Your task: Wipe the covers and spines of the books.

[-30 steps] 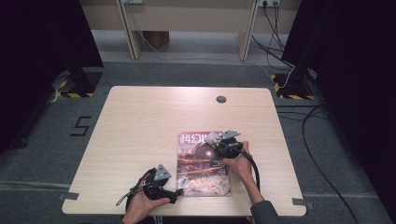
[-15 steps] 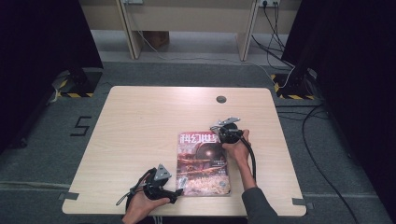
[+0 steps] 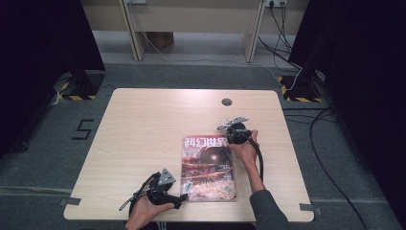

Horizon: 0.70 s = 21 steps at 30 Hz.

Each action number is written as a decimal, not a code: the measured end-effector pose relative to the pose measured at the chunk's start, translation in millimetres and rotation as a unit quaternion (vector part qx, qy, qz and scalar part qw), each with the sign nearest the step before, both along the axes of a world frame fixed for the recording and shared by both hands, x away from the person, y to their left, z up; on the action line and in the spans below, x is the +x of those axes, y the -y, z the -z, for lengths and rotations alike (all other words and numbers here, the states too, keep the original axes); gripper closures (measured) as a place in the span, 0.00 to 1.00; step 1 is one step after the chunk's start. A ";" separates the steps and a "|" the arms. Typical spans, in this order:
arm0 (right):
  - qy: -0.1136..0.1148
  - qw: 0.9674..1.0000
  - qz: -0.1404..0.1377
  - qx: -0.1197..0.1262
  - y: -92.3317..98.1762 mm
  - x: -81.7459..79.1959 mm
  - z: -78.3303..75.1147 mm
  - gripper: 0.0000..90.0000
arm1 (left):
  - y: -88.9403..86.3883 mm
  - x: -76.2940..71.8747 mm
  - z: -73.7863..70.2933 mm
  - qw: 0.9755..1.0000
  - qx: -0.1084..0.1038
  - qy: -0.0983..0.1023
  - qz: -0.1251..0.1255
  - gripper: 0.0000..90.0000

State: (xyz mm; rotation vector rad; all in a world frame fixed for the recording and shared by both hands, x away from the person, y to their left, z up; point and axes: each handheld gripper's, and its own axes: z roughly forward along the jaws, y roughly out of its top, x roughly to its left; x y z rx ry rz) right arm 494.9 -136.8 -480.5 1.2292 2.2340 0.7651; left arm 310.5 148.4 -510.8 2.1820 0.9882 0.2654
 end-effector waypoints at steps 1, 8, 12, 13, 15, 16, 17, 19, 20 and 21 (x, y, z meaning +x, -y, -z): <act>0.001 1.000 0.003 0.005 1.1 -1.4 -2.5 0.85 | 0.0 0.0 -0.1 1.000 0.000 0.000 0.000 0.19; 0.030 0.999 -0.013 0.018 19.7 -18.6 -22.4 0.85 | 0.0 0.1 -0.1 1.000 0.000 -0.001 0.000 0.19; 0.031 0.999 -0.012 0.029 34.4 -30.5 -21.7 0.85 | 0.0 0.1 -0.1 1.000 0.001 -0.001 -0.001 0.19; 0.033 0.999 -0.012 0.031 39.6 -33.2 -20.8 0.85 | 0.0 0.1 -0.1 1.000 0.000 -0.001 -0.001 0.19; 0.033 0.999 -0.008 0.034 46.6 -37.6 -19.6 0.85 | 0.0 0.1 -0.1 1.000 0.000 -0.001 -0.001 0.19; 0.034 0.999 -0.005 0.037 49.8 -39.7 -19.1 0.85 | 0.0 0.1 -0.1 1.000 0.000 -0.001 -0.001 0.19; 0.035 0.999 -0.005 0.039 52.5 -41.0 -18.8 0.85 | 0.0 0.1 -0.1 1.000 0.000 -0.001 -0.001 0.19; 0.036 0.998 -0.002 0.044 57.9 -45.0 -18.0 0.85 | 0.0 0.0 0.0 1.000 0.000 -0.001 -0.001 0.19; 0.039 0.998 -0.003 0.043 60.6 -46.8 -17.8 0.85 | 0.0 0.0 0.0 1.000 0.000 -0.001 -0.001 0.19; 0.041 0.998 -0.002 0.042 63.7 -49.7 -17.6 0.85 | 0.0 0.0 0.0 1.000 0.000 -0.001 -0.001 0.19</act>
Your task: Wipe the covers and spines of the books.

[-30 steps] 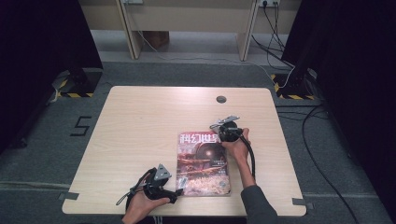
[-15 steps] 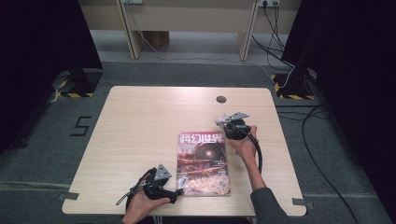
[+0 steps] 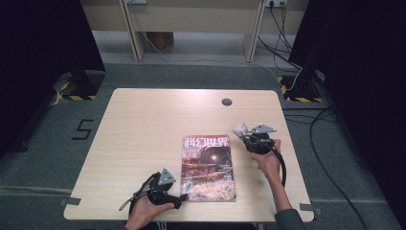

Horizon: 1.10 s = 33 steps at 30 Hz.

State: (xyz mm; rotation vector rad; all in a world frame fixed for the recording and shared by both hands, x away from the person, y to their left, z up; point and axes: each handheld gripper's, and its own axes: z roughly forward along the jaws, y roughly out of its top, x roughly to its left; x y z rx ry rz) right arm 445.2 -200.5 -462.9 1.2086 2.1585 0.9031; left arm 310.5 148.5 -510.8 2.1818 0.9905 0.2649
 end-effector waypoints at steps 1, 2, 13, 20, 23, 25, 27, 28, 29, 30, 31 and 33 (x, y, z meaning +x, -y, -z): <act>0.001 1.000 0.000 0.001 1.9 -1.8 0.2 0.85 | 0.1 0.0 0.0 1.000 0.000 0.000 0.000 0.19; 0.002 1.000 0.001 0.004 4.1 -4.4 0.7 0.85 | 0.0 0.0 0.0 1.000 0.000 0.000 0.000 0.19; 0.002 1.000 0.014 0.010 27.1 -27.2 -0.3 0.85 | 0.0 -0.1 0.0 1.000 0.000 0.000 0.000 0.19; 0.001 1.000 0.026 0.003 44.2 -42.0 2.5 0.85 | 0.2 -0.3 -0.2 1.000 0.000 0.000 -0.001 0.19; -0.001 0.999 0.035 0.000 51.0 -46.8 4.7 0.85 | 0.2 -0.3 -0.2 1.000 0.000 0.000 -0.001 0.19; -0.005 0.999 0.034 -0.002 54.5 -50.5 7.2 0.85 | 0.2 -0.3 -0.1 1.000 -0.001 0.000 -0.001 0.19; -0.010 0.999 0.037 -0.002 56.6 -53.1 9.0 0.85 | 0.2 -0.3 -0.2 1.000 -0.001 0.000 -0.001 0.19; -0.012 0.999 0.035 -0.003 58.2 -54.0 9.9 0.85 | 0.1 -0.3 -0.1 1.000 -0.001 0.001 0.000 0.19; -0.014 0.999 0.038 -0.004 59.4 -54.9 10.7 0.85 | 0.0 -0.2 -0.1 1.000 -0.001 0.000 0.000 0.19; -0.013 0.999 0.039 -0.008 61.4 -55.2 11.6 0.85 | 0.0 -0.2 -0.1 1.000 -0.001 0.000 0.000 0.19; -0.017 0.999 0.044 -0.006 62.8 -55.8 12.5 0.85 | 0.0 -0.2 0.0 1.000 -0.002 0.000 0.000 0.19; -0.018 0.999 0.048 -0.008 66.0 -56.8 14.0 0.85 | 0.0 -0.3 0.0 1.000 -0.002 0.000 0.000 0.19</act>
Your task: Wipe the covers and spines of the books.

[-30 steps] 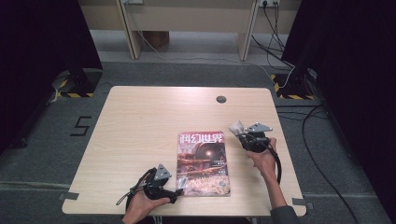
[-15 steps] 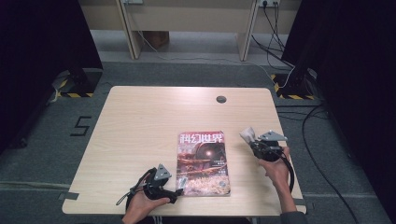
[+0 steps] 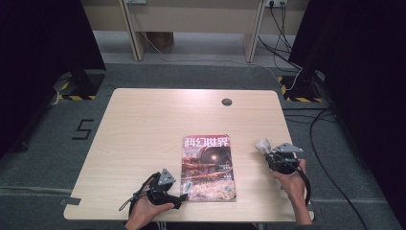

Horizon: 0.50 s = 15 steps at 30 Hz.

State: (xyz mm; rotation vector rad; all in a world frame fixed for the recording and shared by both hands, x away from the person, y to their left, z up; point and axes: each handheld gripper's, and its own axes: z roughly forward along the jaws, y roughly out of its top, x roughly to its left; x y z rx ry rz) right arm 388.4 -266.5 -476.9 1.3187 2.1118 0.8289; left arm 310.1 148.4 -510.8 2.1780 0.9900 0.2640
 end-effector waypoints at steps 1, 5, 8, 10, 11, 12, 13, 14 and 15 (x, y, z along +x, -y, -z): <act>-0.001 1.000 -0.001 -0.001 1.0 -0.6 0.6 0.85 | 0.0 0.0 -0.1 1.000 0.000 0.000 0.000 0.19; -0.004 1.000 -0.001 -0.001 2.3 -2.9 2.2 0.85 | 0.0 0.0 0.0 1.000 0.000 0.000 0.000 0.19; -0.013 1.000 -0.001 -0.009 2.0 -2.8 7.1 0.85 | -0.1 0.0 0.1 1.000 -0.001 0.000 0.000 0.19; -0.017 1.000 -0.005 -0.015 1.2 -2.3 10.2 0.85 | -0.3 -0.2 0.0 1.000 0.000 0.001 0.002 0.19; -0.022 1.000 -0.008 -0.018 0.0 -2.2 12.0 0.85 | -0.4 -0.3 0.1 1.000 -0.001 0.001 0.002 0.19; -0.025 0.999 -0.011 -0.018 -1.3 -1.8 13.2 0.85 | -0.6 -0.2 0.2 1.000 -0.001 0.001 0.003 0.19; -0.027 0.999 -0.013 -0.018 -2.2 -1.8 14.0 0.85 | -0.7 -0.2 0.3 1.000 -0.002 0.001 0.002 0.19; -0.031 0.999 -0.014 -0.022 -3.8 -2.0 14.8 0.84 | -0.7 -0.4 0.3 1.000 -0.002 0.001 0.001 0.19; -0.031 0.999 -0.016 -0.026 -4.7 -1.8 15.5 0.84 | -0.6 -1.0 0.1 1.000 -0.003 0.001 0.000 0.19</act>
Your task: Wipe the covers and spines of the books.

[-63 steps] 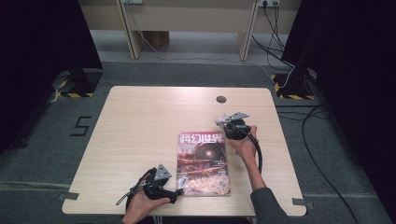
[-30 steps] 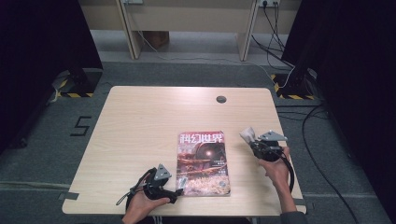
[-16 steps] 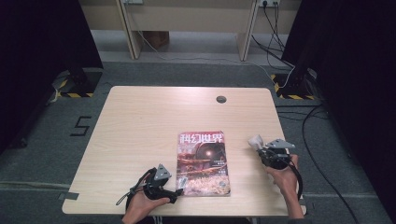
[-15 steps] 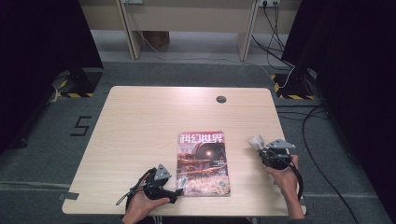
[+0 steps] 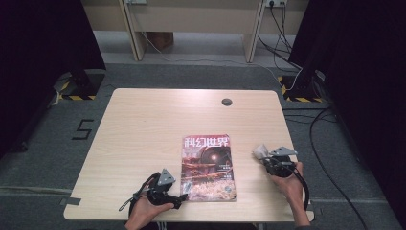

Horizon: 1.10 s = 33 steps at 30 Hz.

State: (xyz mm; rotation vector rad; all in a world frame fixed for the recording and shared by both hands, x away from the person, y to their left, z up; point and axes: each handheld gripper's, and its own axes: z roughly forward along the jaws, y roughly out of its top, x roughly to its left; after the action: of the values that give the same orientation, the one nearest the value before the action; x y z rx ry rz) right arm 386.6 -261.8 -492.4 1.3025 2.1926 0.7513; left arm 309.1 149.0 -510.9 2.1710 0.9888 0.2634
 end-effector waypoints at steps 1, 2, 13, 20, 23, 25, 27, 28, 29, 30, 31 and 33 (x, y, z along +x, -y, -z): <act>-0.002 1.000 -0.001 0.001 -0.5 0.1 0.4 0.83 | -0.1 -0.8 -0.7 1.000 -0.001 -0.001 -0.003 0.21; -0.004 1.000 -0.002 0.000 -0.3 0.6 0.7 0.82 | 0.1 -1.3 -1.2 1.000 -0.003 0.002 -0.007 0.22; 0.012 0.999 0.031 0.030 -2.9 1.5 -6.0 0.46 | -3.1 -7.1 -7.5 0.999 -0.026 0.021 -0.013 0.20; 0.039 0.998 -0.001 0.050 -27.3 -4.7 -19.8 0.42 | 0.7 -8.2 -5.6 1.000 -0.017 0.025 -0.006 0.20; 0.033 0.998 -0.031 0.051 -42.7 -6.6 -18.5 0.42 | 2.6 -8.2 -4.9 0.999 -0.014 0.029 -0.004 0.20; 0.024 0.997 -0.048 0.046 -53.7 -8.2 -16.2 0.41 | 3.0 -8.1 -4.5 1.000 -0.012 0.029 -0.003 0.20; 0.009 0.996 -0.068 0.058 -65.8 -10.5 -12.3 0.41 | 3.9 -8.7 -3.9 1.000 -0.012 0.027 -0.001 0.20; 0.002 0.995 -0.076 0.063 -70.9 -11.2 -9.5 0.41 | 4.3 -8.8 -3.6 1.000 -0.011 0.028 0.000 0.20; -0.007 0.994 -0.085 0.065 -75.8 -12.4 -7.2 0.41 | 4.7 -8.9 -3.5 1.000 -0.010 0.027 0.000 0.20; -0.010 0.994 -0.088 0.065 -79.4 -13.4 -5.3 0.41 | 5.0 -8.9 -3.6 1.000 -0.009 0.028 0.001 0.20; -0.016 0.993 -0.096 0.062 -84.8 -14.9 -2.7 0.41 | 5.2 -8.8 -3.6 1.000 -0.009 0.028 0.002 0.20; -0.022 0.992 -0.110 0.059 -91.3 -15.9 0.4 0.42 | 5.9 -8.6 -2.9 1.000 -0.007 0.028 0.002 0.20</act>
State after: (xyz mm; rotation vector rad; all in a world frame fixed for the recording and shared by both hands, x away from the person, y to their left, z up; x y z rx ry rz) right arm 370.7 -170.5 -492.8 1.1521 2.3858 0.9585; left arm 300.5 143.1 -508.1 2.1409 0.9522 0.3114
